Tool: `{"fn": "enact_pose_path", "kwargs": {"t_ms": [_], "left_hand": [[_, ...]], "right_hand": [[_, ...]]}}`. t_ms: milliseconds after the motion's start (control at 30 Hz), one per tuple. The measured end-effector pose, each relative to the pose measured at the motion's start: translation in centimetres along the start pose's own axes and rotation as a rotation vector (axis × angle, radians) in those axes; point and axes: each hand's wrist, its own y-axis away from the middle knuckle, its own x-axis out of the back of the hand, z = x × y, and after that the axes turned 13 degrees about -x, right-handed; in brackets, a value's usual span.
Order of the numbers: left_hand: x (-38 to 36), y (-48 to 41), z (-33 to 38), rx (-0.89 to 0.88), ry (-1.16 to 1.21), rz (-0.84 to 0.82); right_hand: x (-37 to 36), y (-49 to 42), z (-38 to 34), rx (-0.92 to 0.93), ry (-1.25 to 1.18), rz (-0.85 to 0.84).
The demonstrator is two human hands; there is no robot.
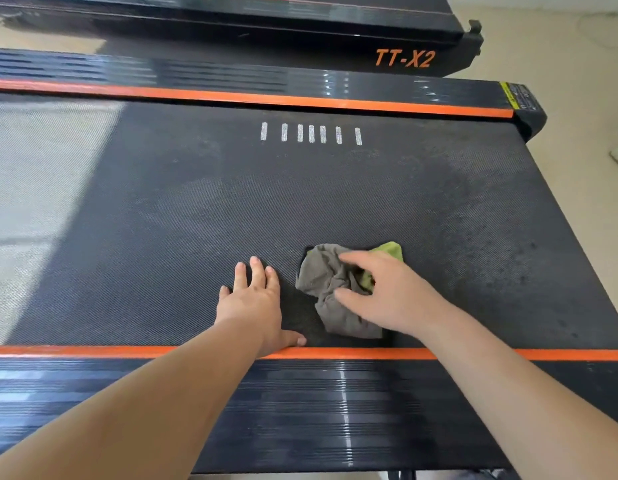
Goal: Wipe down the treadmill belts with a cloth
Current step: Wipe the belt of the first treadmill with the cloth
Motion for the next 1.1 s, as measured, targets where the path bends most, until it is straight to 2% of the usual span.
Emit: {"fn": "enact_pose_path", "kwargs": {"t_ms": [133,233,333,400,633,700,767,900,967,1033,1100], "left_hand": [[-0.1,0.0,0.0,-0.004,-0.010,-0.006],[-0.1,-0.1,-0.1,-0.007,-0.013,0.000],[-0.1,-0.1,-0.2,-0.012,-0.003,0.001],[-0.2,-0.1,-0.2,-0.014,-0.007,0.007],[-0.1,0.1,-0.1,-0.016,-0.018,-0.008],[0.0,-0.1,-0.1,-0.013,-0.019,-0.012],[0.1,-0.1,0.0,-0.009,-0.022,-0.020],[0.0,-0.1,0.1,-0.006,-0.008,0.009],[-0.1,-0.1,-0.1,-0.010,0.005,0.023],[-0.1,0.1,-0.2,-0.011,0.015,0.022],[-0.1,0.2,-0.3,-0.013,0.011,0.013]], "right_hand": [[-0.8,0.6,-0.1,-0.083,0.264,-0.057],[-3.7,1.5,-2.1,0.019,0.492,0.043],[-5.2,1.9,-3.4,0.175,0.477,0.118],[-5.0,1.4,-2.7,0.189,0.428,0.130],[0.8,-2.7,4.6,-0.310,0.304,0.265],[0.3,-2.5,4.3,-0.347,0.293,0.299],[-1.1,-1.4,1.8,-0.283,0.270,0.288],[-5.3,1.5,-4.2,0.107,0.361,0.101],[-5.5,1.7,-4.1,0.247,0.369,0.032],[-3.7,0.5,-1.5,0.216,0.398,0.055],[-0.9,-1.3,1.9,0.021,0.376,0.154]]}}
